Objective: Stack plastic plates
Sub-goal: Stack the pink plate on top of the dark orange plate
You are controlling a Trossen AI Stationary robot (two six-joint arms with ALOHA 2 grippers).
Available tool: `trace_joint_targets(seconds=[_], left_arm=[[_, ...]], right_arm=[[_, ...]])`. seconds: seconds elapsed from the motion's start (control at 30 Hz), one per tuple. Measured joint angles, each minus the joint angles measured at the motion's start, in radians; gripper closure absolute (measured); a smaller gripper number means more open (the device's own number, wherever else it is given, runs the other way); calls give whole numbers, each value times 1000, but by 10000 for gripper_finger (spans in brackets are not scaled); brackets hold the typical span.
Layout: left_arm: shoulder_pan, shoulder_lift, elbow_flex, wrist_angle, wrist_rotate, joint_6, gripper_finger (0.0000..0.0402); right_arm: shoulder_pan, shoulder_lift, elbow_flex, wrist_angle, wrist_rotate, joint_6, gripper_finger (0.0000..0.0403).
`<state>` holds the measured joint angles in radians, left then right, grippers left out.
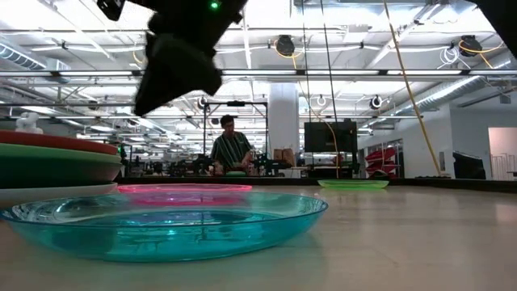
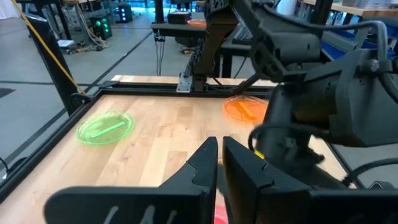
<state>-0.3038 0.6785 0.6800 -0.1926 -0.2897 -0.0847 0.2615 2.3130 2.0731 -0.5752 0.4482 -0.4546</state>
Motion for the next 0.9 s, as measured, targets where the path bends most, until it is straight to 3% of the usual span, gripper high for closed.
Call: trace_joint_targets(seconds=[0.27,0.4,0.53,0.73,0.9], left_arm=[[0,2,0,-14,0,-27,371],[0,8,0,-12,0,-52,371],[0,9,0,-10,0,-76,371],[0,35,0,42,0,-73,371],[0,122,0,180,0,-31,371]], right_arm=[[1,-83,-9,-551,49,355,306],[0,-191,-136,-601,55,415,329],[3,-390,-400,-425,50,440,352],[2,-705,-858,106,45,349,374],[-6,-929,-1123,430,37,269,386]])
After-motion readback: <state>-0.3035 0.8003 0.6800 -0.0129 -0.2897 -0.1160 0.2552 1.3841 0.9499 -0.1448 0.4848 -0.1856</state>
